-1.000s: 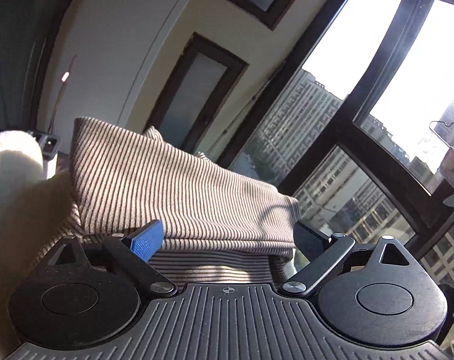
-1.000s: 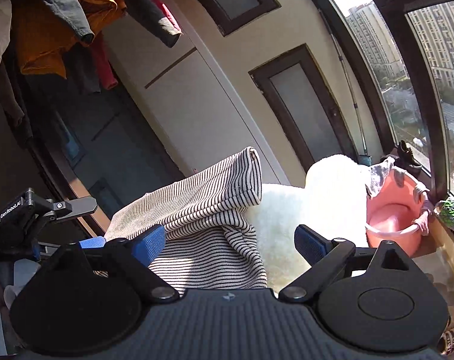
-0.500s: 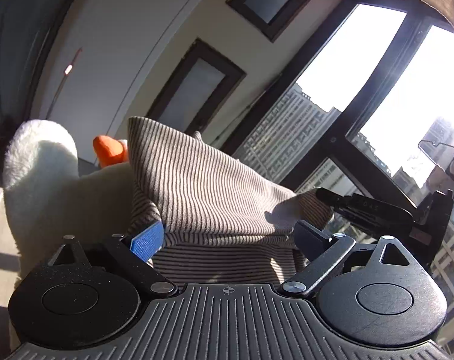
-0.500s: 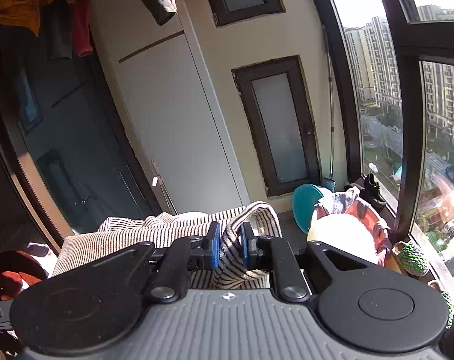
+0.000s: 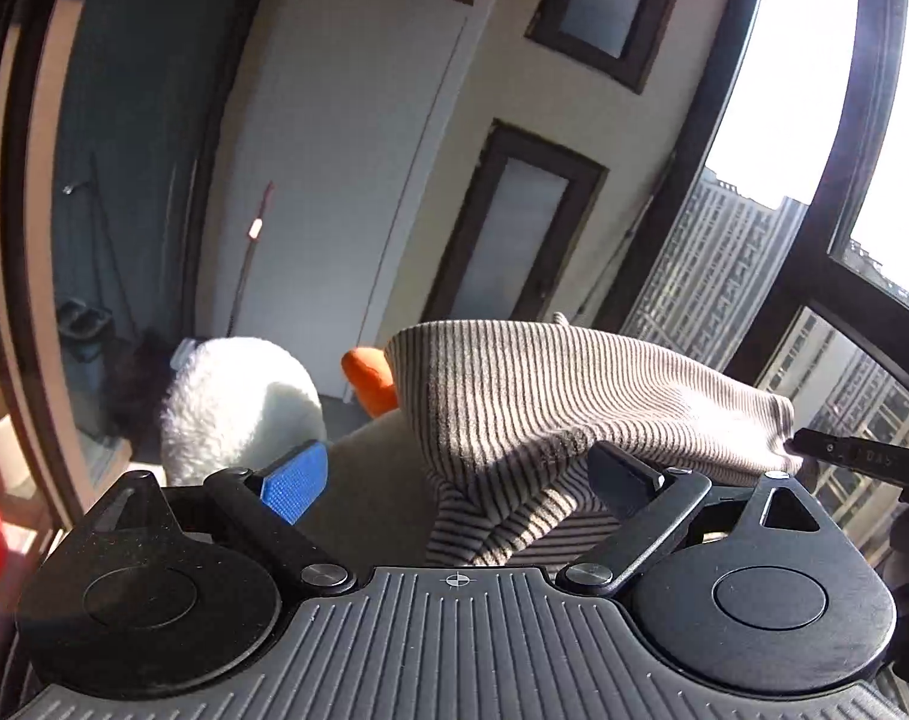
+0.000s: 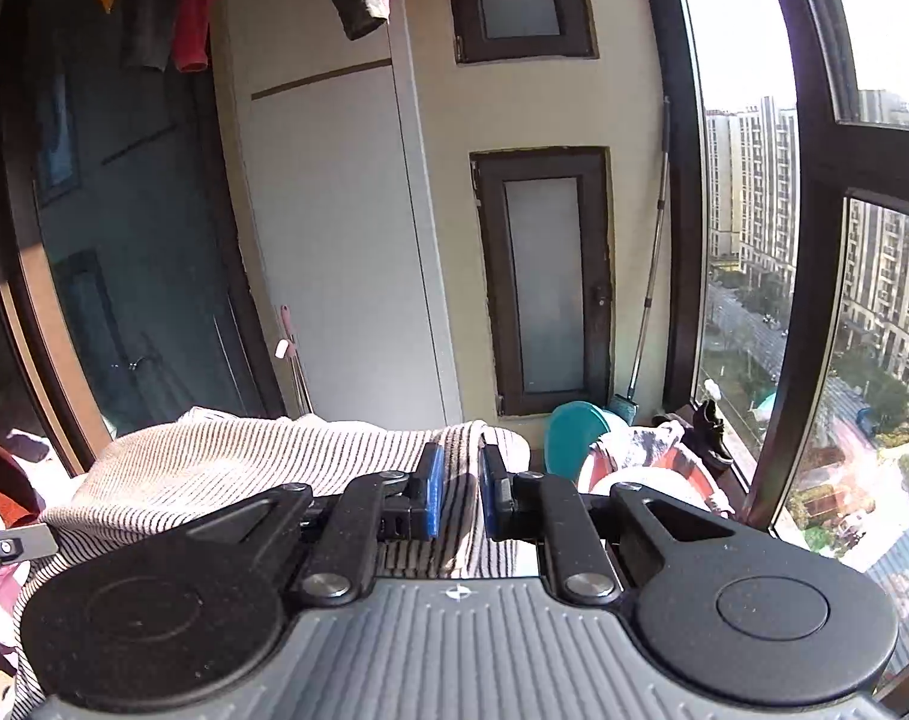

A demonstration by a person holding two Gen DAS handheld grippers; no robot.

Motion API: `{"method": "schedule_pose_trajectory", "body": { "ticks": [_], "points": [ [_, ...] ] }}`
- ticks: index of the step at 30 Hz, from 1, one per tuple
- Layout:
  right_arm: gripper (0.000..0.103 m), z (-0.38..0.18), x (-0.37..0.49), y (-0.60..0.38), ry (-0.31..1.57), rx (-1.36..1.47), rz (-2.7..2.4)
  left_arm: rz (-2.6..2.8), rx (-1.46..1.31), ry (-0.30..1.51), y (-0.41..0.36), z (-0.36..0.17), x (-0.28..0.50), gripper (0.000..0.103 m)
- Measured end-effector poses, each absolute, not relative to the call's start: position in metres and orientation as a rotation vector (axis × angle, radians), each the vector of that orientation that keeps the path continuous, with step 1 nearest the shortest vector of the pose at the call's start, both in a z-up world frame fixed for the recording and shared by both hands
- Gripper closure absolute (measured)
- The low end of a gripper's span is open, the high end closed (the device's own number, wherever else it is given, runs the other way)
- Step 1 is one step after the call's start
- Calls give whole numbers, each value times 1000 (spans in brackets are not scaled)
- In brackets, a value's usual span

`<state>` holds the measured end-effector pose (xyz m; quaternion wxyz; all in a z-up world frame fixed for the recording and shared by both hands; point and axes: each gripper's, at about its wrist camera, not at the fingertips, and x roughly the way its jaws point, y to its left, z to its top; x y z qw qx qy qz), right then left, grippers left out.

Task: Fold clothes
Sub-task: 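Grasp the sweater hem with both grippers side by side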

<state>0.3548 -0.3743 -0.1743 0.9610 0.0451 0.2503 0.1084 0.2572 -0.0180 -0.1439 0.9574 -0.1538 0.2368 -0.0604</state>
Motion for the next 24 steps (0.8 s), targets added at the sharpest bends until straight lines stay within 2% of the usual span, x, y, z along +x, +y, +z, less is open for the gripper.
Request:
{"method": "schedule_pose_trajectory", "body": {
  "ticks": [3,8,10,12,15,18,24],
  "points": [
    [91,-187,360,-394,542,144,178,-281,-336,448,-41,-126,256,6],
    [91,-154,341,-386,403,128,282,-347,-220,472,-93,-131,277,5],
    [85,-142,336,-374,358,112,359,-334,-168,509,-109,-142,284,4],
    [76,-145,342,-362,385,107,425,-318,-120,546,-124,-153,291,3],
    [75,-172,357,-357,496,97,414,-323,-65,565,-138,-159,285,2],
    [76,-199,361,-371,581,138,381,-372,-180,683,-130,-176,291,2],
    [75,-156,363,-363,553,88,445,-472,-210,524,-118,-146,262,2]
  ]
}}
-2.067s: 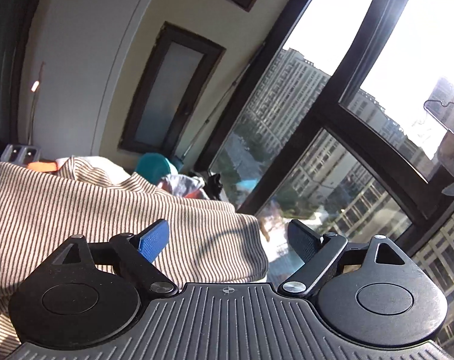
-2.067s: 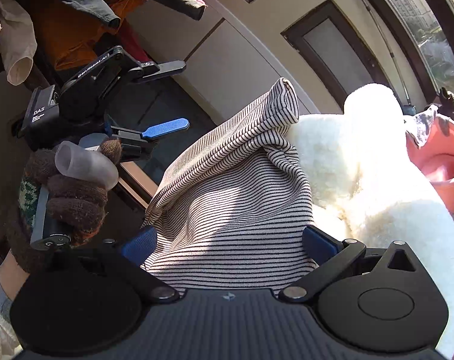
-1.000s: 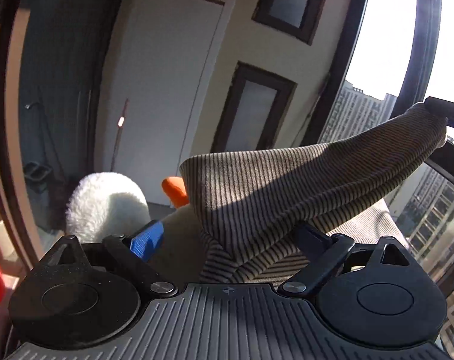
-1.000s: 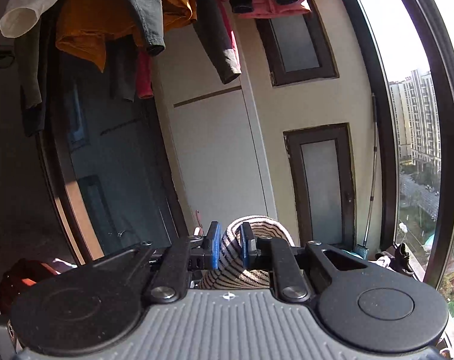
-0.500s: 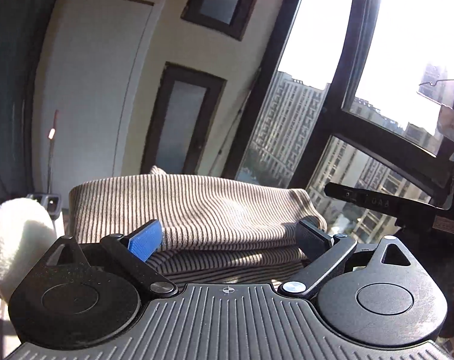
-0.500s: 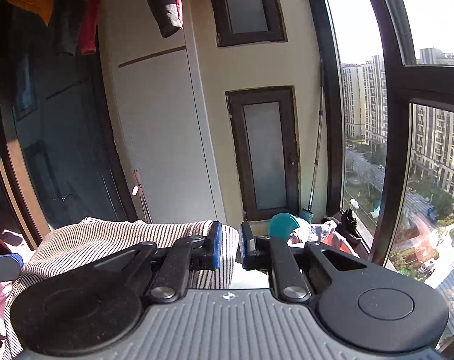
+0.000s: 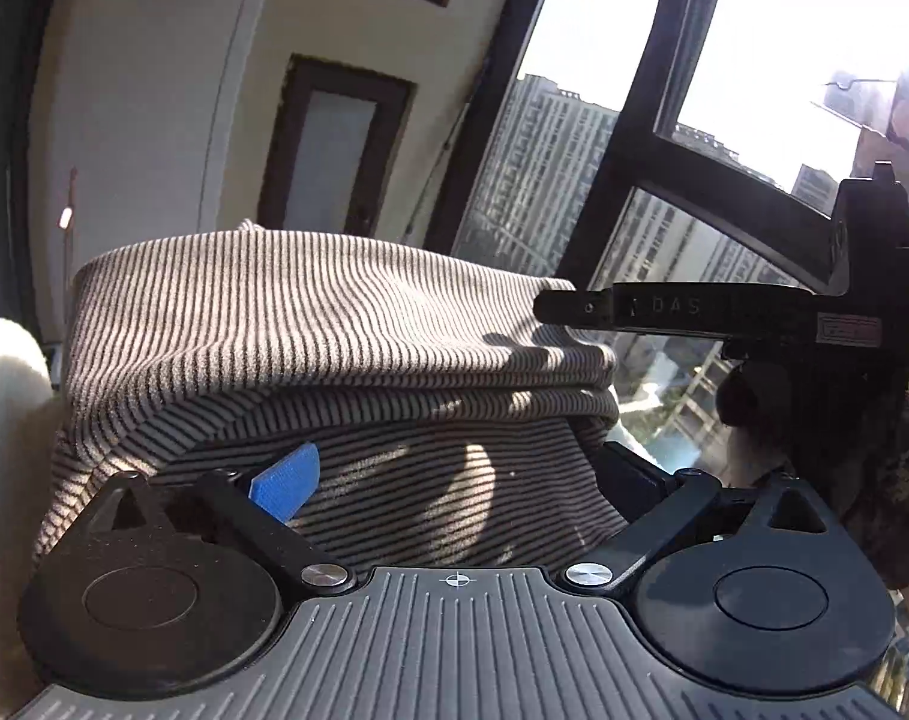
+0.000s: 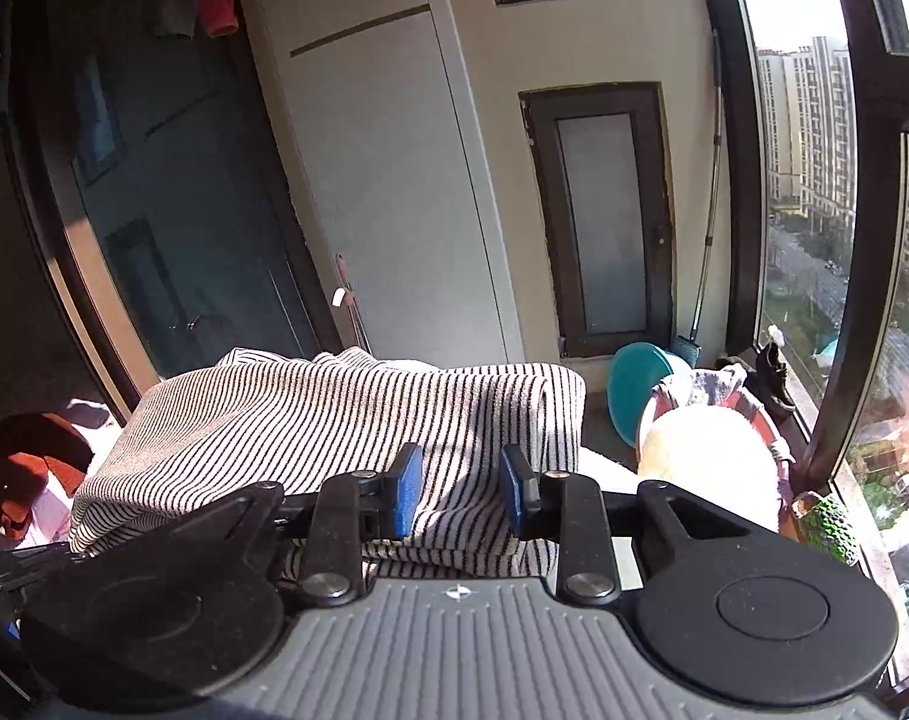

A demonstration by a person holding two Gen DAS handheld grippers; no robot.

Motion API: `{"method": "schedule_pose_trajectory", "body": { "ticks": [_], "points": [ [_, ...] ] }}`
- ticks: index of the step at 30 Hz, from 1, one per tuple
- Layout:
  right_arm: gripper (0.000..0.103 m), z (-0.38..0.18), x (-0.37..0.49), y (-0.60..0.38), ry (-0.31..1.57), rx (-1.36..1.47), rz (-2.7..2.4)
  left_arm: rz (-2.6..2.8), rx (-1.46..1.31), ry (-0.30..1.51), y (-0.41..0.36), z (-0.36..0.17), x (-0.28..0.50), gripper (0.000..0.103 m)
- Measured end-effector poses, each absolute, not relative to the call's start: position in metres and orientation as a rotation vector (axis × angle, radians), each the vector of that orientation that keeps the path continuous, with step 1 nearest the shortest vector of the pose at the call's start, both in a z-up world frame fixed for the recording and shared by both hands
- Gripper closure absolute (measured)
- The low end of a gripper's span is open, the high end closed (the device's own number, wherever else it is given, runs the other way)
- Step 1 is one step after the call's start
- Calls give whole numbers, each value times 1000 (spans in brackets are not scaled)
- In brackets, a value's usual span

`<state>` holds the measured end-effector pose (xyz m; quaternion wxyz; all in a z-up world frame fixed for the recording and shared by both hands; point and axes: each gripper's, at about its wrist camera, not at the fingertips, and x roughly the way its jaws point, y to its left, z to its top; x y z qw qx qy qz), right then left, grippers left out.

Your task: Fold clothes

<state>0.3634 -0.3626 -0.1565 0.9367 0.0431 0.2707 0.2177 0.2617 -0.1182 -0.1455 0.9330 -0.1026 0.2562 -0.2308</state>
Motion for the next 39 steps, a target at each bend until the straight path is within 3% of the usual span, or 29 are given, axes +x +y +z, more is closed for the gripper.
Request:
{"method": "schedule_pose_trajectory", "body": {
  "ticks": [5,7,12,14,16,19,27,39],
  "points": [
    [72,-125,410,-327,598,160,583,-429,-239,441,-111,-127,271,1],
    [47,-123,432,-310,637,166,623,-355,-228,556,-116,-141,290,1],
    [43,-146,474,-278,765,136,602,-309,-168,587,-124,-157,292,0],
    [47,-160,483,-273,818,138,582,-308,-173,587,-123,-156,292,0],
    [77,-175,493,-267,871,140,561,-311,-179,586,-122,-156,292,0],
    [92,-173,481,-266,827,120,567,-319,-189,585,-119,-156,292,0],
    [97,-123,415,-296,683,180,687,-354,-228,572,-109,-154,291,0],
    [102,-179,370,-330,782,253,647,-387,-231,450,-90,-111,275,0]
  ]
}}
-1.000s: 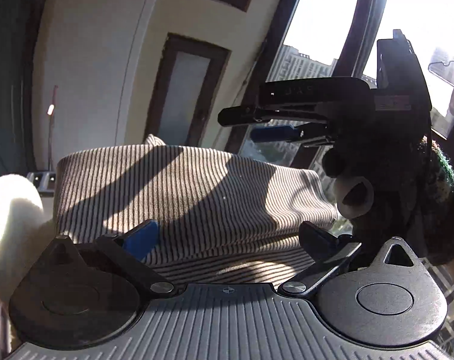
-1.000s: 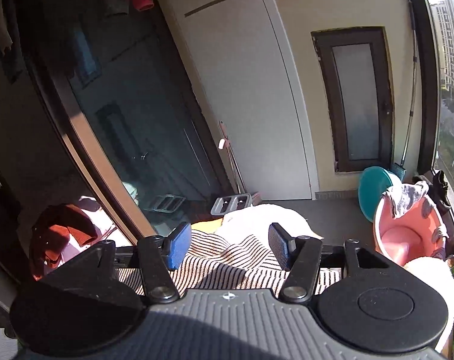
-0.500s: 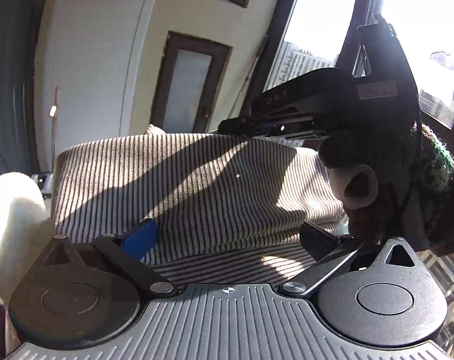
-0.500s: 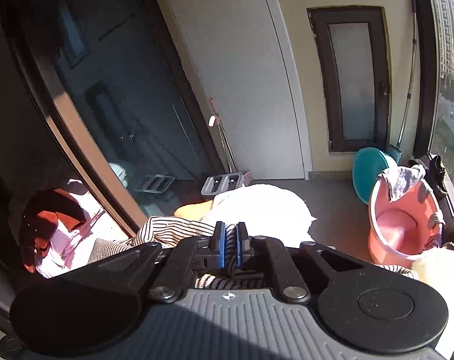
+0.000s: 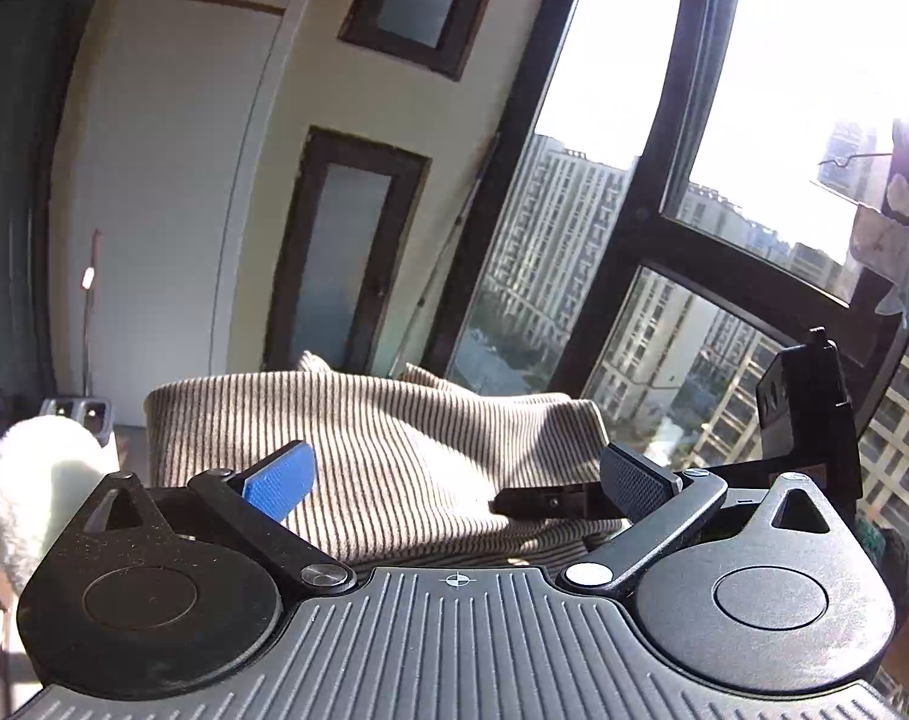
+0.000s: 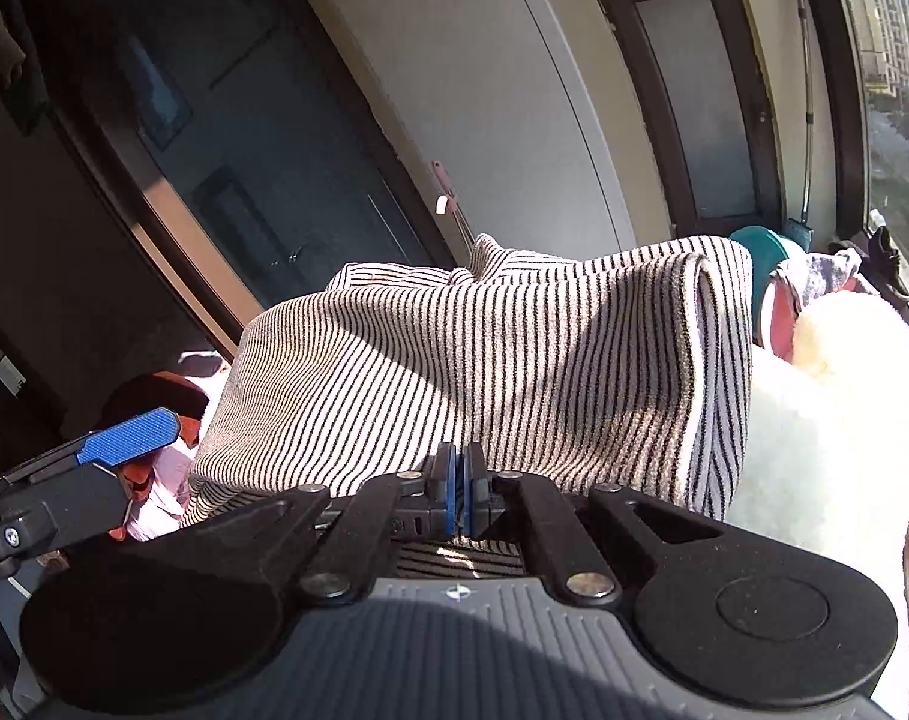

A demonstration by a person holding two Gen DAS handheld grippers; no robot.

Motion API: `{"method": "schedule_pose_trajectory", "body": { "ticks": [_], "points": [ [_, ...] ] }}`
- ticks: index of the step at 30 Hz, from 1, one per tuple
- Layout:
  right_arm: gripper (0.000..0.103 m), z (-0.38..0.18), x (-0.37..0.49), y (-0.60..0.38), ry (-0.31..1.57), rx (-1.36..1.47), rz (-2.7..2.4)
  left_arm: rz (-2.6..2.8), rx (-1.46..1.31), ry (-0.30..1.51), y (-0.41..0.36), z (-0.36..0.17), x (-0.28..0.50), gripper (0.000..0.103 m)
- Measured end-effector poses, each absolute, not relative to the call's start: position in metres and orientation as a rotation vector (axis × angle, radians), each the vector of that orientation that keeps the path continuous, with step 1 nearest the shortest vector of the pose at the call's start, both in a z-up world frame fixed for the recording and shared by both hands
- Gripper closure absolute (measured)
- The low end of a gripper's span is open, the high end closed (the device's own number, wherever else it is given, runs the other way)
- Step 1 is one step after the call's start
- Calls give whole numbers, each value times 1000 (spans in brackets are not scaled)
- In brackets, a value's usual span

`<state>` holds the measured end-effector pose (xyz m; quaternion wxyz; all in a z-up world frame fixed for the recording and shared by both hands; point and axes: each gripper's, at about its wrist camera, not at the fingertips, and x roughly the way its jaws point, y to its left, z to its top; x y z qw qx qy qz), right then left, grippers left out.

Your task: Fold clothes

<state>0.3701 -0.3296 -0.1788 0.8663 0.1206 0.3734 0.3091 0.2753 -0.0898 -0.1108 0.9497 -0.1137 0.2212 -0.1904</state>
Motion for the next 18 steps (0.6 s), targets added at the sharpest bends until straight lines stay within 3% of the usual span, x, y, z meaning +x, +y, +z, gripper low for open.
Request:
{"method": "schedule_pose_trajectory", "body": {
  "ticks": [5,7,8,16,17,18],
  "points": [
    [94,-137,367,-321,636,160,660,-430,-349,621,-94,-144,303,0],
    [71,-122,383,-319,615,159,639,-415,-358,642,-95,-158,303,0],
    [68,-118,396,-317,623,156,635,-415,-354,636,-96,-161,300,0],
    [62,-165,489,-268,848,104,606,-428,-349,622,-90,-171,292,0],
    [65,-172,493,-262,869,88,598,-429,-347,626,-89,-172,290,0],
    [83,-176,493,-257,869,60,588,-432,-348,632,-88,-174,290,0]
  ]
}}
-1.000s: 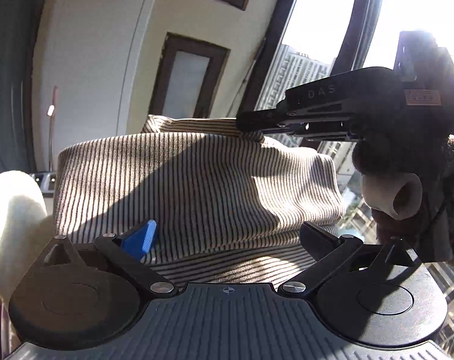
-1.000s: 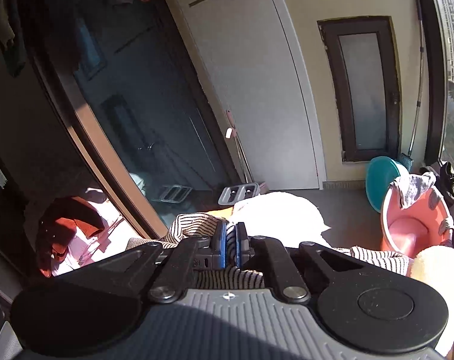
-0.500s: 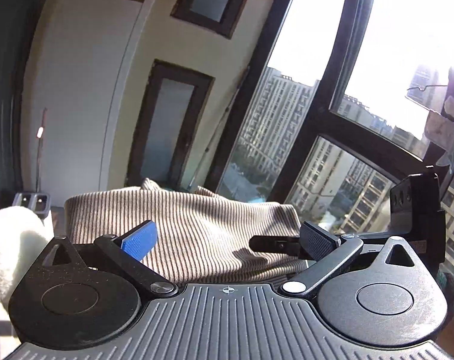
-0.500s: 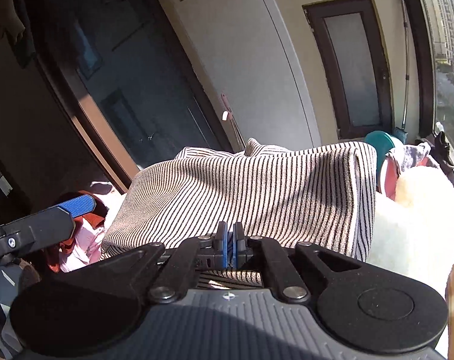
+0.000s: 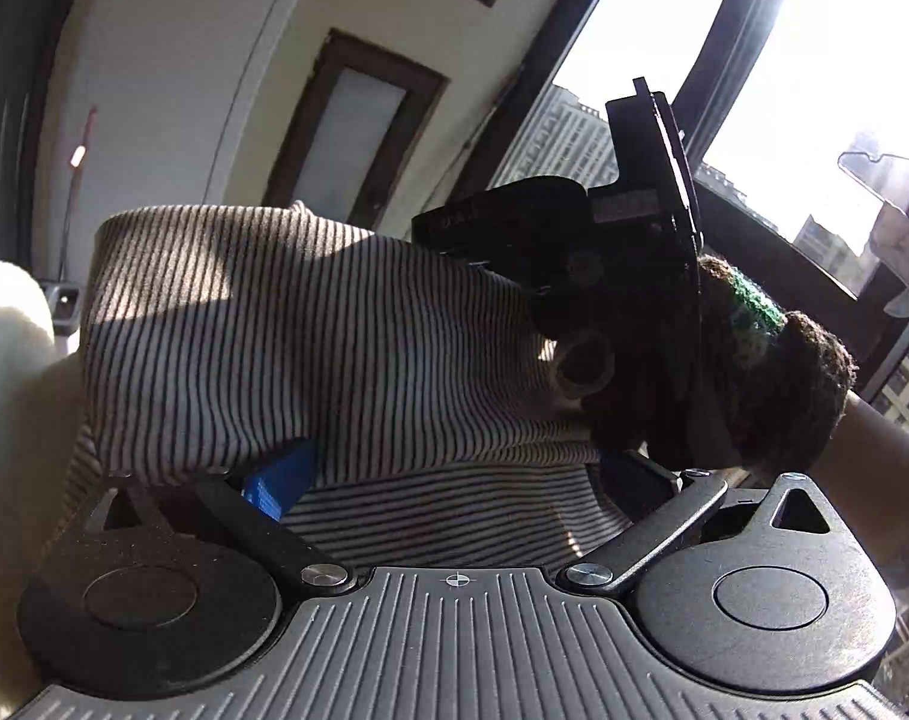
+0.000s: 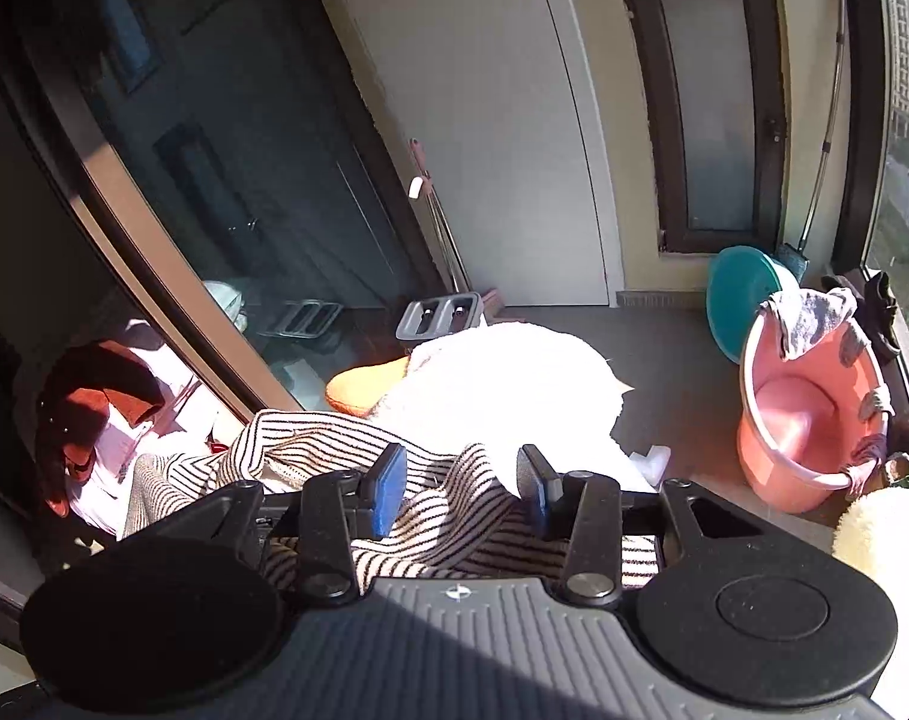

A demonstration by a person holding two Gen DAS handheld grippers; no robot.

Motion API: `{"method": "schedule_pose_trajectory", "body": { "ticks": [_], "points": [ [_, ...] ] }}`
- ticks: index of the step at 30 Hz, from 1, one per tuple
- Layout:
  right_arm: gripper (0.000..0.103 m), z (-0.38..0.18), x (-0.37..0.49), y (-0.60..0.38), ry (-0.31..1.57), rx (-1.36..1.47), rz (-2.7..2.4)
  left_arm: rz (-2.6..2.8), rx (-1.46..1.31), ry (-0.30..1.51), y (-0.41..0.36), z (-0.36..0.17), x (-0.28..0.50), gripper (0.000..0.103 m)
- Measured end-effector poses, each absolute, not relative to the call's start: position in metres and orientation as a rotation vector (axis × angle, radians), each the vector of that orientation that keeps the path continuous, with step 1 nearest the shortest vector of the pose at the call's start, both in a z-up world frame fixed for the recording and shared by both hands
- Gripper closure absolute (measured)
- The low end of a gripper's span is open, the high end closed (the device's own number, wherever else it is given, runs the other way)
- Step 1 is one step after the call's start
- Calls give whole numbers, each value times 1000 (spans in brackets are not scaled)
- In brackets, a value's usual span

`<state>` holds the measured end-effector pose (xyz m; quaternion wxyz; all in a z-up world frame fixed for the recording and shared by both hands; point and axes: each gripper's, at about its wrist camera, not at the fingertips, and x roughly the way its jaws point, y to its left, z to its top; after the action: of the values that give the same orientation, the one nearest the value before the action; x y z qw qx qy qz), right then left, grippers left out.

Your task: Fold clothes

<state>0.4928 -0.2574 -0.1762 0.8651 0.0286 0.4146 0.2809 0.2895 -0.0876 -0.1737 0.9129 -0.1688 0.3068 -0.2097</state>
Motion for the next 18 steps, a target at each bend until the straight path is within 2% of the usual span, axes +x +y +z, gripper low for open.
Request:
{"method": "schedule_pose_trajectory", "body": {
  "ticks": [1,2,10,14,18],
  "points": [
    [94,-176,490,-255,853,38,587,-436,-350,639,-86,-175,289,0],
    [97,-173,483,-255,827,24,598,-438,-354,654,-85,-177,289,0],
    [98,-115,388,-314,649,184,759,-395,-400,694,-68,-190,284,0],
    [98,-145,356,-342,720,251,758,-368,-339,653,-61,-173,269,0],
    [98,-186,351,-343,761,283,716,-339,-217,494,-55,-123,246,0]
  ]
}}
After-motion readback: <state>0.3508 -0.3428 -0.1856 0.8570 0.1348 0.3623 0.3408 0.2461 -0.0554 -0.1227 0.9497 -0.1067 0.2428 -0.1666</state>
